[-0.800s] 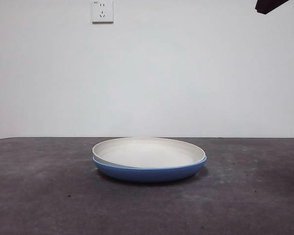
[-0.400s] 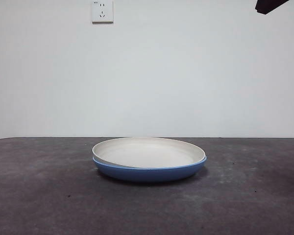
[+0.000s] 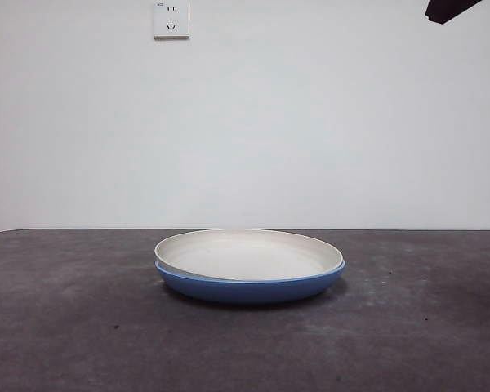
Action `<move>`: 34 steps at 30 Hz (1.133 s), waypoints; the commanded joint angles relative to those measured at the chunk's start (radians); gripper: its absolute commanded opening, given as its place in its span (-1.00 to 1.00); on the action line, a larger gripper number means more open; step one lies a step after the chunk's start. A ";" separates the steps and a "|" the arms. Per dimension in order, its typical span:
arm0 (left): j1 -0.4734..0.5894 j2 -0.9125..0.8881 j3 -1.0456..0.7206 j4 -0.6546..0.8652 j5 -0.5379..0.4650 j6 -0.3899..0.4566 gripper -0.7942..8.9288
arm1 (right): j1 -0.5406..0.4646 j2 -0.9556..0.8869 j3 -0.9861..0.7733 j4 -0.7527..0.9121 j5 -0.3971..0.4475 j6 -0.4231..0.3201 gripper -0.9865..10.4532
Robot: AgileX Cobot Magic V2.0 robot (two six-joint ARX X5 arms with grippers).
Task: Pick up the white plate, put it on the blue plate, put it on desk
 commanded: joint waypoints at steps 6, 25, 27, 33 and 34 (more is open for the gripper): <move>0.012 -0.002 -0.021 -0.007 -0.004 -0.035 -0.82 | 0.008 0.005 0.014 0.011 0.000 -0.008 -0.81; 0.012 -0.002 -0.021 -0.007 -0.004 -0.035 -0.82 | 0.008 0.005 0.014 0.011 0.000 -0.008 -0.81; 0.012 -0.002 -0.021 -0.007 -0.004 -0.035 -0.82 | 0.008 0.005 0.014 0.011 0.000 -0.008 -0.81; 0.012 -0.002 -0.021 -0.007 -0.004 -0.034 -0.82 | -0.030 -0.024 0.014 0.024 0.008 -0.066 -0.81; 0.012 -0.002 -0.021 -0.007 -0.004 -0.035 -0.82 | -0.046 -0.032 0.014 0.035 0.007 -0.081 -0.81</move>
